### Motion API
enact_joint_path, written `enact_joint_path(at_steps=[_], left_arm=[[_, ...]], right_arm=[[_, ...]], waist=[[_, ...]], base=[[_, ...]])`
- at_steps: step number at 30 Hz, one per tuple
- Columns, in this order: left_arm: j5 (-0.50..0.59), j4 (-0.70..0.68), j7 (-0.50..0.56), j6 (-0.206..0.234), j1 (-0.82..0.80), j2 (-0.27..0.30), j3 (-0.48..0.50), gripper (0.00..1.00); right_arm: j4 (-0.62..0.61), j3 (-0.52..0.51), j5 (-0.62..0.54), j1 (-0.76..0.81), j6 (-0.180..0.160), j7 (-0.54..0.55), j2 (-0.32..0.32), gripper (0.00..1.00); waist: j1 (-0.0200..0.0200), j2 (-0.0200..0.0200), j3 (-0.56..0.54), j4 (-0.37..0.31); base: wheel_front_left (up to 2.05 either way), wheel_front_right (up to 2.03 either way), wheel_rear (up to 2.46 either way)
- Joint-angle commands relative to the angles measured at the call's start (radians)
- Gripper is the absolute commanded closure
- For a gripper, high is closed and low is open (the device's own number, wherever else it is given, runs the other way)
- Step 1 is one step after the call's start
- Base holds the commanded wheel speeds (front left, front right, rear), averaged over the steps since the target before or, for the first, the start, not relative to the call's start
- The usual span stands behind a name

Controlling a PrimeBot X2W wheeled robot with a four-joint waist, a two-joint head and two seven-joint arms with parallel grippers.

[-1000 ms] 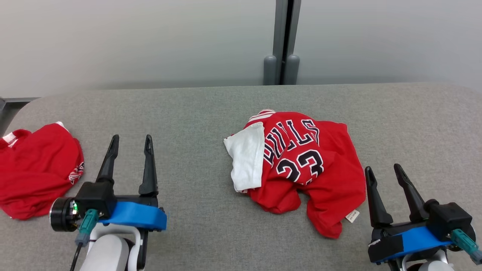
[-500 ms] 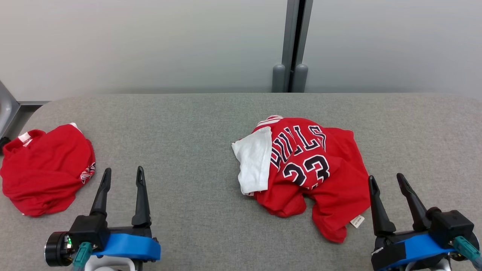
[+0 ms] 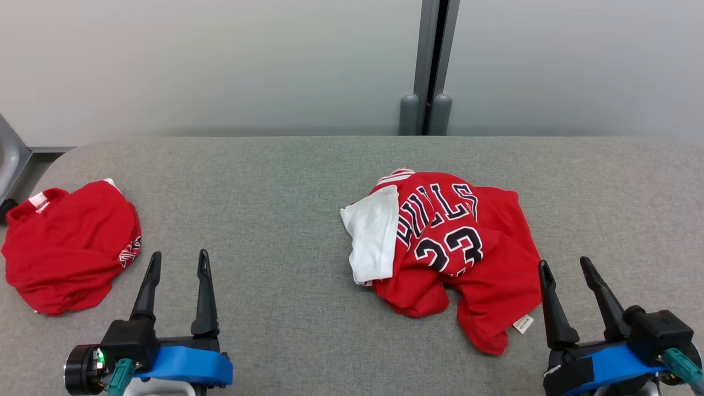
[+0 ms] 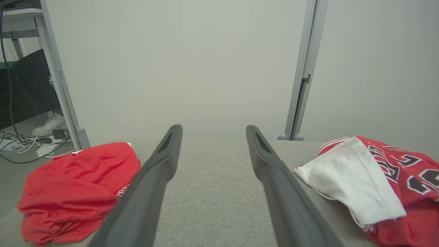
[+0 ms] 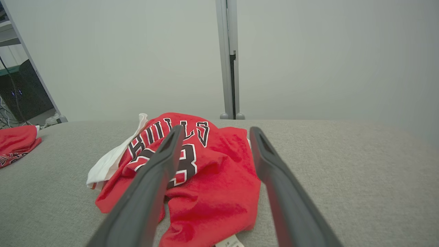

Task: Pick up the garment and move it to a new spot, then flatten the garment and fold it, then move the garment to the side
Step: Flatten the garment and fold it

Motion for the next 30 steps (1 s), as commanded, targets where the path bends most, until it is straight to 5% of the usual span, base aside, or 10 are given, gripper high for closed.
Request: enact_joint_path(at_steps=[1, 15, 30], left_arm=[[0.007, 0.003, -0.003, -0.005, -0.003, 0.0, 0.005, 0.0], [0.028, 0.028, -0.003, -0.043, -0.056, -0.024, -0.008, 0.0], [0.06, 0.26, 0.087, -0.141, -0.46, -0.063, -0.216, 0.0]], right_arm=[[-0.002, -0.003, -0.003, 0.007, 0.002, -0.001, 0.0, 0.0], [0.0, 0.001, -0.006, -0.017, 0.002, -0.003, -0.001, 0.0], [0.01, 0.012, 0.006, -0.081, 0.002, -0.021, -0.001, 0.0]], waist=[[0.0, -0.0001, 0.001, 0.0], [0.0, -0.0001, 0.026, -0.008], [0.0, -0.0001, 0.136, -0.11]], base=[[0.0, 0.0, 0.0], [0.0, 0.0, 0.0], [0.0, 0.0, 0.0]])
